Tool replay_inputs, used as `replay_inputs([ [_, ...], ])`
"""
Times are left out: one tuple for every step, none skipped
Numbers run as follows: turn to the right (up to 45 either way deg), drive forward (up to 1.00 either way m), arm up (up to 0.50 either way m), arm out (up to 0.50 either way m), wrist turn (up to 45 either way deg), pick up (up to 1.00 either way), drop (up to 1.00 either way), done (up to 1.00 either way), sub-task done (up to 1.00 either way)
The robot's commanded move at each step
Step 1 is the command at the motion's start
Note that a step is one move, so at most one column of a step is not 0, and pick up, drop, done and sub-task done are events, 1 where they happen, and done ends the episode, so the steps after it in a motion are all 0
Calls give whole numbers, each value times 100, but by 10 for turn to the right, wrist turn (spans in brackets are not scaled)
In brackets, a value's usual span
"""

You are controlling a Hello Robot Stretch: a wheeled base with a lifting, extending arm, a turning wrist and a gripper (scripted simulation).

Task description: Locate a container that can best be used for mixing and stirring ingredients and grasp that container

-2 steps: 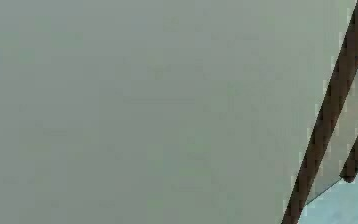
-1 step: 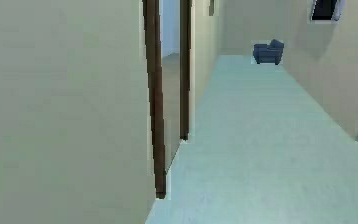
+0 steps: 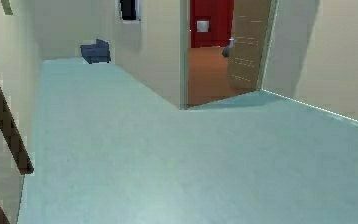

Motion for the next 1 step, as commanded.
replay_inputs([
  [450,0,0,0,0,0,0,0,0],
])
